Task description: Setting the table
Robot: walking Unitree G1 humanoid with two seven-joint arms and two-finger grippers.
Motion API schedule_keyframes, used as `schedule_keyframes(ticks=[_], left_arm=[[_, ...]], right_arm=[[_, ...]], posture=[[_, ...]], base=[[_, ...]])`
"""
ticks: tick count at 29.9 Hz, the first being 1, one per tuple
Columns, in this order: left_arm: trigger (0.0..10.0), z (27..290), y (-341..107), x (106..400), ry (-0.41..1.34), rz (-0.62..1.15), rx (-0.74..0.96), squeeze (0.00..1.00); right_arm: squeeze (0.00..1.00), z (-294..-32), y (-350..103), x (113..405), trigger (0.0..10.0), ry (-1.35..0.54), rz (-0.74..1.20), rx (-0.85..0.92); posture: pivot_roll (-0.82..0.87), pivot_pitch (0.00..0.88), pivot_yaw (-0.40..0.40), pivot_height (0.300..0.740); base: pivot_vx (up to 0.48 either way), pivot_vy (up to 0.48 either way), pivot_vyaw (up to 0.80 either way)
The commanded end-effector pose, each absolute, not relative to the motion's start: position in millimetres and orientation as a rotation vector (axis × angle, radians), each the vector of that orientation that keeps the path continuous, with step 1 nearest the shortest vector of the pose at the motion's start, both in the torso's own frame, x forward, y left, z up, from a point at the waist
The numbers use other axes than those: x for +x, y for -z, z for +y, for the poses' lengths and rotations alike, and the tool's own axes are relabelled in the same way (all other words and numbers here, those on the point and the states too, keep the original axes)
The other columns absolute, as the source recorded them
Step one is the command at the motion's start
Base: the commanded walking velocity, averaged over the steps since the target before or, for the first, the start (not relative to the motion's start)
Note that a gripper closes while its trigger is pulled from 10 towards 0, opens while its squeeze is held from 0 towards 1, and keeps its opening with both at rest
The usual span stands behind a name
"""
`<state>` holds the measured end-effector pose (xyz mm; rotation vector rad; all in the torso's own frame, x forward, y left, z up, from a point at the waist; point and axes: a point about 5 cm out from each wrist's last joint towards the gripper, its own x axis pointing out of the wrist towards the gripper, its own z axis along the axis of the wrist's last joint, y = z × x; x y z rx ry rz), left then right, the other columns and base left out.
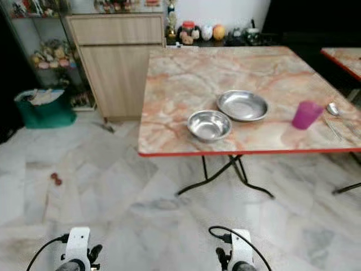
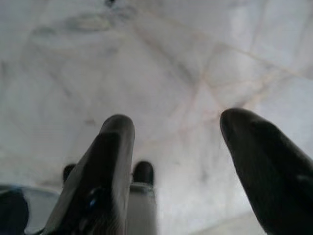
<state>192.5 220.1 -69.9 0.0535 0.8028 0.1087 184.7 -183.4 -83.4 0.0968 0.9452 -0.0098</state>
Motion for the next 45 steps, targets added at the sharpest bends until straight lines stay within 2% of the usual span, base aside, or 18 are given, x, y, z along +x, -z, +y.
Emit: schedule_keyframes(ticks=[1, 19, 32, 39, 41, 45], left_arm=[[10.0, 216, 69, 196, -0.096, 0.801, 0.061, 0.0], [10.0, 214, 71, 194, -0.101, 0.805, 0.049, 0.0], [10.0, 217, 58, 211, -0.112, 0.695, 0.019, 0.0], [10.0, 227, 24, 244, -0.146, 0.439, 0.009, 0.0], [10.0, 231, -1, 261, -0.165, 0.274, -0.015, 0.0], [10.0, 235, -23, 274, -0.184, 0.153, -0.012, 0.0]], right_arm=[[0.0, -190, 85, 179, 10.0, 0.021, 0.964, 0.083], [0.0, -202, 85, 177, 10.0, 0.031, 0.976, 0.069], [0.0, -188, 86, 179, 10.0, 0.011, 0.981, 0.068], [0.0, -191, 86, 177, 10.0, 0.009, 0.982, 0.066], [0.0, -199, 86, 175, 10.0, 0.016, 0.983, 0.061], [0.0, -203, 86, 174, 10.0, 0.02, 0.985, 0.058]], posture=[[0.04, 0.0, -0.011, 0.74], [0.04, 0.0, -0.02, 0.74], [0.04, 0.0, -0.018, 0.74], [0.03, 0.0, -0.013, 0.74], [0.03, 0.0, -0.012, 0.74], [0.03, 0.0, -0.01, 0.74]], base=[[0.0, -0.424, 0.0], [0.0, -0.416, 0.0], [0.0, 0.0, 0.0], [0.0, 0.0, 0.0], [0.0, 0.0, 0.0], [0.0, 0.0, 0.0]])
